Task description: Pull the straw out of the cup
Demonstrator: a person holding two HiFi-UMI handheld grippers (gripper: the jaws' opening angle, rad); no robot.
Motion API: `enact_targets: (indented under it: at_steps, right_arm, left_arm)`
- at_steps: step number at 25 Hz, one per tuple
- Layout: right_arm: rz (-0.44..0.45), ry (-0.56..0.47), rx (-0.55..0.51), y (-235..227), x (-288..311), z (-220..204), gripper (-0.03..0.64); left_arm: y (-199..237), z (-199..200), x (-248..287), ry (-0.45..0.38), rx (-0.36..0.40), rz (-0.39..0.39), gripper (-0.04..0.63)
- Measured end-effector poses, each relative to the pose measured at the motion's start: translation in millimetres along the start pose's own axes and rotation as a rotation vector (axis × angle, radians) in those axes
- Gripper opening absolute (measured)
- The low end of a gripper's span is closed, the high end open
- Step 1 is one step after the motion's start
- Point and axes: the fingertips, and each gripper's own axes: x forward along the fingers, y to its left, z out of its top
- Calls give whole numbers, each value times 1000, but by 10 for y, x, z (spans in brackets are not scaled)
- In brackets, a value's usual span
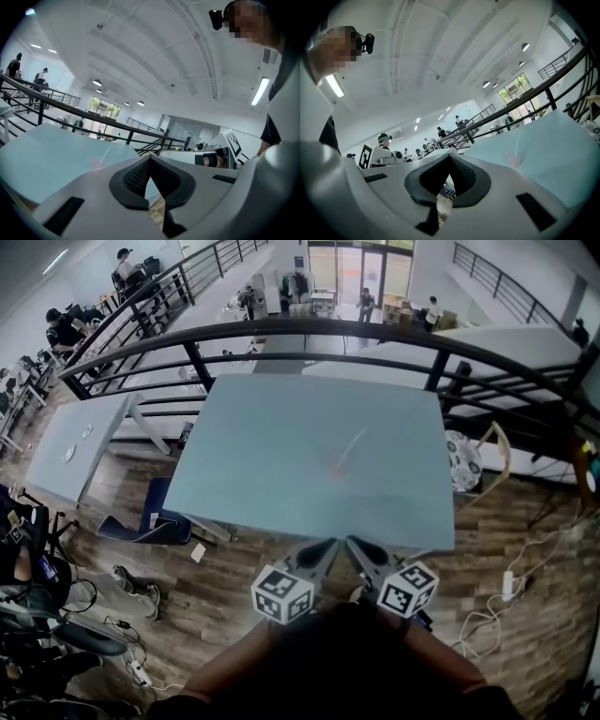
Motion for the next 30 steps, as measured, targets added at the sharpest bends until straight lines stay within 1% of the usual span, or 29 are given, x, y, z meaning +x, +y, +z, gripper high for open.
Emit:
enact_targets:
  at_steps: [7, 10, 17, 23, 30]
  right_arm:
    - [18, 6, -32, -406, -22, 311, 11]
    - [14, 2, -29, -619, -56, 437, 11]
    - [9, 7, -8, -1071, -171, 604, 11]
    - [7, 6, 6, -1450, -364, 737, 11]
    - [-17, -2, 40, -1781, -495, 832, 11]
  left_arm:
    - [2, 215, 477, -21, 18, 26, 11]
    - [0, 282, 692, -25, 20, 29, 11]
    - [-47, 341, 1173, -18, 5, 27, 11]
    - [-181, 329, 1613, -5, -1, 20, 11]
    - [-263, 321, 1955, 14, 17, 0, 11]
